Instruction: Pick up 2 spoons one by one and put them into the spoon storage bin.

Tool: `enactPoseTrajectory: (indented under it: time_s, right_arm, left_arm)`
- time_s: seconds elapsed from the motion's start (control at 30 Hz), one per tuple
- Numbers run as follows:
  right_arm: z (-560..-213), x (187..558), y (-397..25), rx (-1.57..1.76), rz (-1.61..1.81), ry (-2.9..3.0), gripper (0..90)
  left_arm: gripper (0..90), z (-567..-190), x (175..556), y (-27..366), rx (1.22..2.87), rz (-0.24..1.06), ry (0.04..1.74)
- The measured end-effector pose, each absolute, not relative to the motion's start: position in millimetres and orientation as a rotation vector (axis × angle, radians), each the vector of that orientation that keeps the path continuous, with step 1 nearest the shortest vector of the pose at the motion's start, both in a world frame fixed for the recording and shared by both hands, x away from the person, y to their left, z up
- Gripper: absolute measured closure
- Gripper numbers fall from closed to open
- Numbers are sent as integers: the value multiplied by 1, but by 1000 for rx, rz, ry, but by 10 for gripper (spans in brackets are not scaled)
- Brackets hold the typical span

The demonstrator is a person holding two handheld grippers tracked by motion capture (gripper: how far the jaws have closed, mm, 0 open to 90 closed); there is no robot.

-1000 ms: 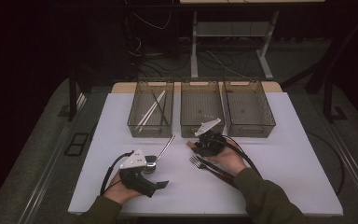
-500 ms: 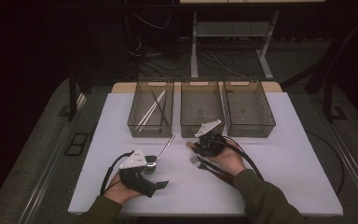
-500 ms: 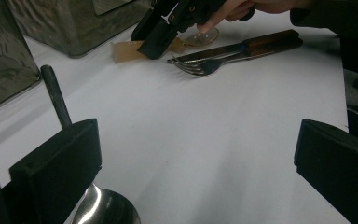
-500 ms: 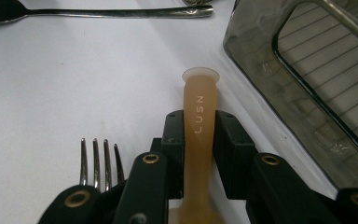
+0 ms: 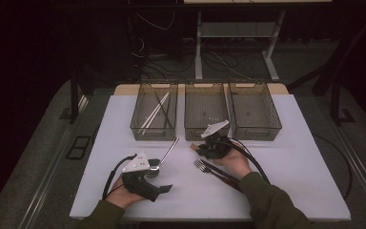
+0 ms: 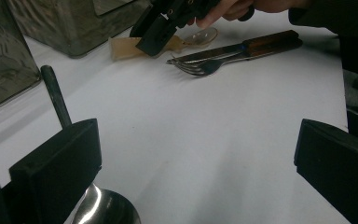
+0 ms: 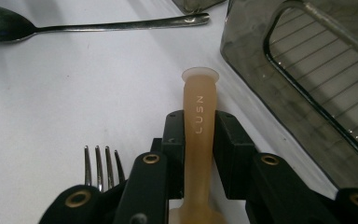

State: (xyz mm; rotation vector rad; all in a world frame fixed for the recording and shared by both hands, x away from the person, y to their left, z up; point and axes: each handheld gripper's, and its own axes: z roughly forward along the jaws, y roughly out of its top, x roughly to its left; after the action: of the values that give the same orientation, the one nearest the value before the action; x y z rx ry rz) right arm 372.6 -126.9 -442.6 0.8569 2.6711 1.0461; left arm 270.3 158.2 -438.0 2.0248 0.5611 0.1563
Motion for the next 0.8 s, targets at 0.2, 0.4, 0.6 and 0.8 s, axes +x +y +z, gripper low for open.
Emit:
enactPoseTrajectory:
  time_s: [0.2,0.4,0.6,0.8]
  right_arm:
    - [-439,374,-130,865,1065,2665,754]
    - [-434,374,-133,868,1090,2655,754]
    - [-430,374,-137,874,1097,2652,753]
    - [-424,374,-141,877,1114,2649,753]
  left_arm:
    - [0,-438,270,158,2024,156,563]
    - [0,-438,270,158,2023,156,564]
    - [0,-438,270,158,2023,156,564]
    - [0,-438,270,158,2020,155,568]
